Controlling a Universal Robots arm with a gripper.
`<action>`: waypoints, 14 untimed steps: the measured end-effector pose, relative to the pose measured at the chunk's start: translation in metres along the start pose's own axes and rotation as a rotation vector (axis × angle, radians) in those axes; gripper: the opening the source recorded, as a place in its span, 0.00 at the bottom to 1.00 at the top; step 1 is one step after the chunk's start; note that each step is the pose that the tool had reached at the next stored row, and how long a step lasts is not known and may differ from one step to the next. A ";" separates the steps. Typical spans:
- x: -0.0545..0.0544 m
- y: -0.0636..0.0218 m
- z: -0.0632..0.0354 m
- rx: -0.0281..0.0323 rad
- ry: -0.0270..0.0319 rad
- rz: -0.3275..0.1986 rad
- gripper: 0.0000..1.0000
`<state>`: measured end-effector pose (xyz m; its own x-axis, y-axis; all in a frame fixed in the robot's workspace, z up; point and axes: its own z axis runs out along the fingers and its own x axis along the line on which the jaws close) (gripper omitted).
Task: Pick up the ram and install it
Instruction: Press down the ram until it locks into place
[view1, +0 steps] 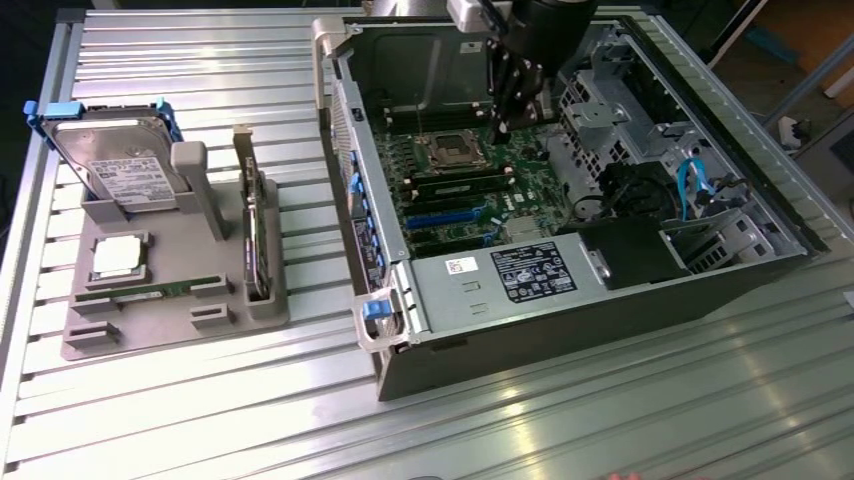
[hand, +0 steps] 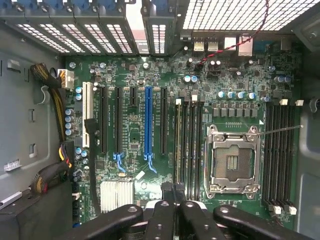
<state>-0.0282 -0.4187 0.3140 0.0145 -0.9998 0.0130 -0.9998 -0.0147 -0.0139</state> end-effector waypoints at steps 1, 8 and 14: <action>0.000 0.0000 -0.0002 0.0001 -0.0001 0.000 0.11; 0.000 0.0000 -0.0004 0.0000 0.0000 0.000 0.11; 0.000 0.0000 -0.0004 0.0000 0.0001 0.000 0.11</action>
<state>-0.0282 -0.4187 0.3144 0.0145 -0.9998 0.0131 -0.9998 -0.0147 -0.0138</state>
